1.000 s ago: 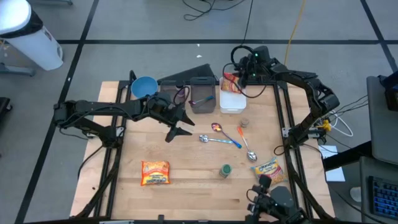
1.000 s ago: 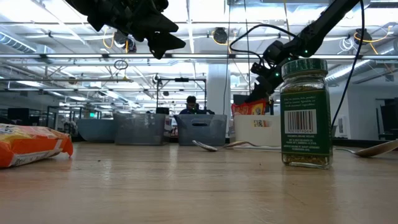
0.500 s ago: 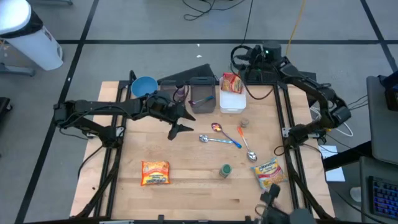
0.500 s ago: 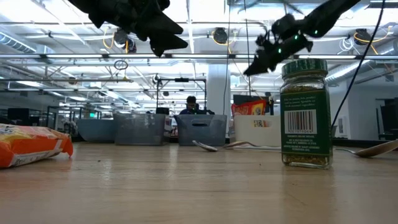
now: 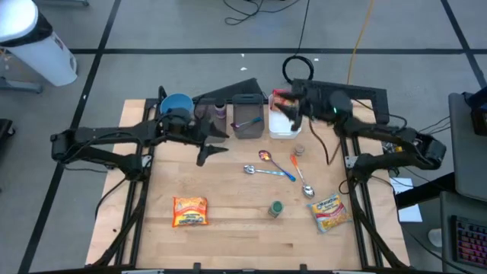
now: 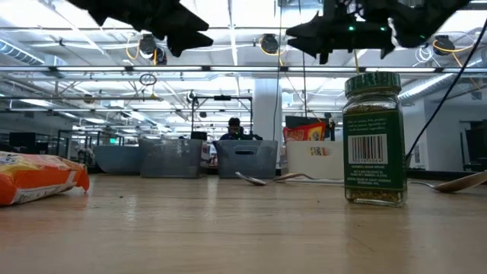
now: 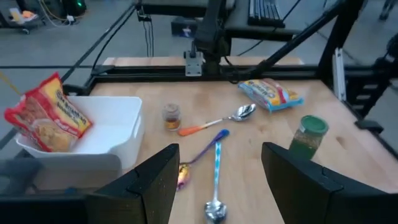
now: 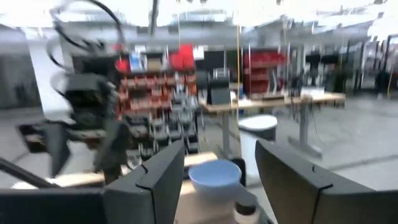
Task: Pick & Place Food Item
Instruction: Put the blue spoon into the right black bin
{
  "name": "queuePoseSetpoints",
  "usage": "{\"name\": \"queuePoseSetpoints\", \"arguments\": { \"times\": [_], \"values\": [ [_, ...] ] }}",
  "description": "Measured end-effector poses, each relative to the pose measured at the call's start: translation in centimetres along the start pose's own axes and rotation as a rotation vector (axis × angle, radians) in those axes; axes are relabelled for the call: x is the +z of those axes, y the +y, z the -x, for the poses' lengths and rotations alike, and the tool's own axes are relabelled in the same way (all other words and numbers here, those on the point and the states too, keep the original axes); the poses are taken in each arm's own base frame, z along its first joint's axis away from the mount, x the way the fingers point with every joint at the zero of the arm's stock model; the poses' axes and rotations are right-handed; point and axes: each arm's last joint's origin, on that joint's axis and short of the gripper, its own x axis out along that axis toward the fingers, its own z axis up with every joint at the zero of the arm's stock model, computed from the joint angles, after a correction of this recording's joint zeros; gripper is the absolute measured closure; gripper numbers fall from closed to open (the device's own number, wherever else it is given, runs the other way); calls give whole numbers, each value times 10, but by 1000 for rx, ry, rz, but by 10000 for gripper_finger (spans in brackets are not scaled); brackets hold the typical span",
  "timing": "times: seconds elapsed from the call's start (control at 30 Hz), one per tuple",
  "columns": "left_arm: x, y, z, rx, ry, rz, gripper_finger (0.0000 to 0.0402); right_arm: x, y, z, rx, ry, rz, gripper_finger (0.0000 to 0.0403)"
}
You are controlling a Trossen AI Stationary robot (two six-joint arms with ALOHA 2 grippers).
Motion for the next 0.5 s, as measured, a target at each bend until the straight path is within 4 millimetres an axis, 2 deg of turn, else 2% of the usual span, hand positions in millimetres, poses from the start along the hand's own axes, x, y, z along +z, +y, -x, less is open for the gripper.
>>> {"name": "queuePoseSetpoints", "arguments": {
  "times": [0.1, 0.27, 0.5],
  "values": [
    [-17, -6, 7, -12, -101, 26, 163, -16, 26, 10, 23, -61, -11, 213],
    [-51, -15, 21, -28, -308, 81, 163, -36, 61, 19, 129, -52, -42, 216],
    [-86, -26, 36, -60, -472, 144, 163, -43, 100, 18, 283, -63, -77, 218]
  ]
}}
